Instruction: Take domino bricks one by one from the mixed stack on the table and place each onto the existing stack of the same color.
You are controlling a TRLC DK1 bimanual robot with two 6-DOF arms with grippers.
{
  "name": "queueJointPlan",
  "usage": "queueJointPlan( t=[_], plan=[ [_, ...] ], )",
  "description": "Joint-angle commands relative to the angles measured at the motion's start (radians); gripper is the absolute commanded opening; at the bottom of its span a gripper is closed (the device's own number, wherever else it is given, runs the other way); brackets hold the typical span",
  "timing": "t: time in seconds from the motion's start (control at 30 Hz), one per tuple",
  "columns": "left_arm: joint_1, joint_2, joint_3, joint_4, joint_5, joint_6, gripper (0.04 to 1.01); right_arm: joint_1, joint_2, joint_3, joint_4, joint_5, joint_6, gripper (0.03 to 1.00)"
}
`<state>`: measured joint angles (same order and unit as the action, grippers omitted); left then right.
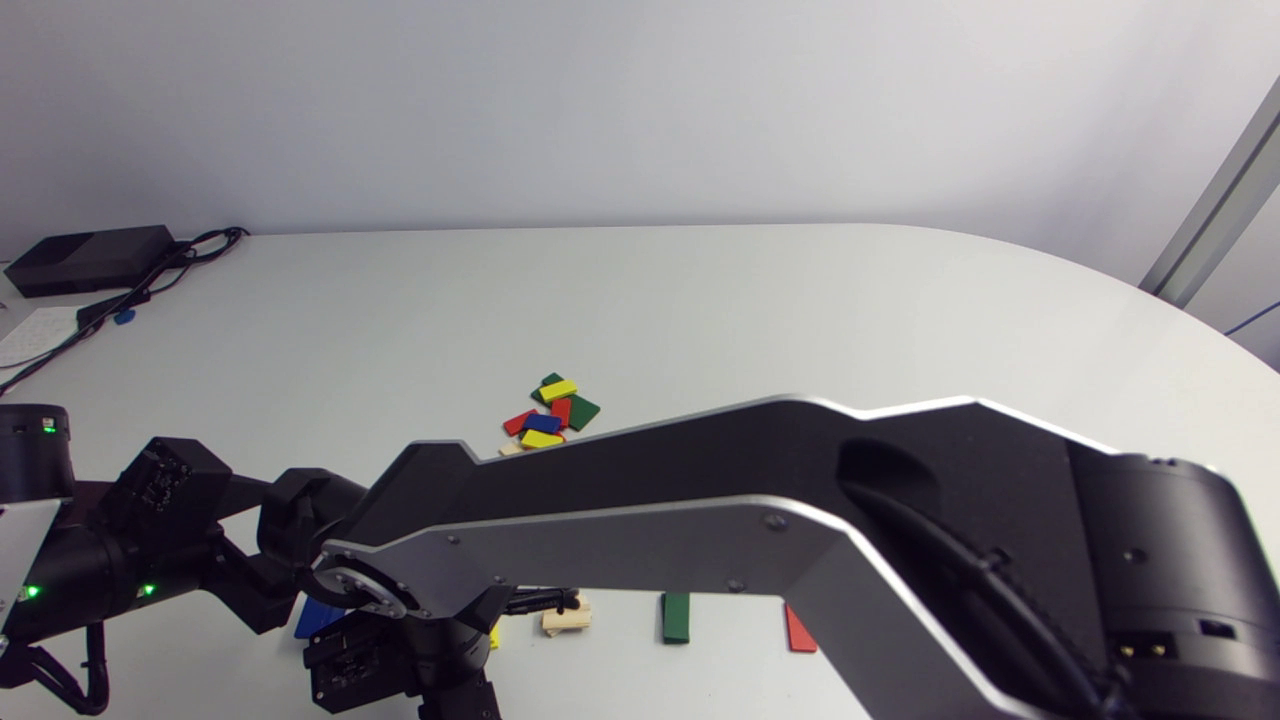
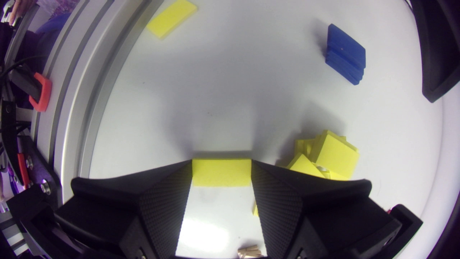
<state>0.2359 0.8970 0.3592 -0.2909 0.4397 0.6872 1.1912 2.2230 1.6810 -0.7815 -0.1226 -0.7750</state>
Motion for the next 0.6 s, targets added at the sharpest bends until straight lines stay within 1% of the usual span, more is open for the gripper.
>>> queueJointPlan(
  t=[0.0,0.2,0.37,0.43,0.57],
  plan=[
    [0.011,0.014,0.011,0.002,0.013,0.018,0.993,0.01,0.01,-0.001,-0.007,0.005,-0.001,0.315],
    [0.008,0.022,0.015,0.002,0.014,0.018,0.993,0.007,-0.045,0.0,-0.009,0.011,0.014,0.315],
    [0.003,0.028,0.014,0.006,0.016,0.018,0.993,-0.016,-0.1,0.029,-0.033,0.018,0.026,0.315],
    [0.005,0.029,0.012,0.007,0.016,0.02,0.993,-0.027,-0.109,0.045,-0.038,0.018,0.036,0.315],
    [0.009,0.029,0.011,0.007,0.016,0.026,0.993,-0.056,-0.086,0.098,-0.039,0.018,0.075,0.315]
  ],
)
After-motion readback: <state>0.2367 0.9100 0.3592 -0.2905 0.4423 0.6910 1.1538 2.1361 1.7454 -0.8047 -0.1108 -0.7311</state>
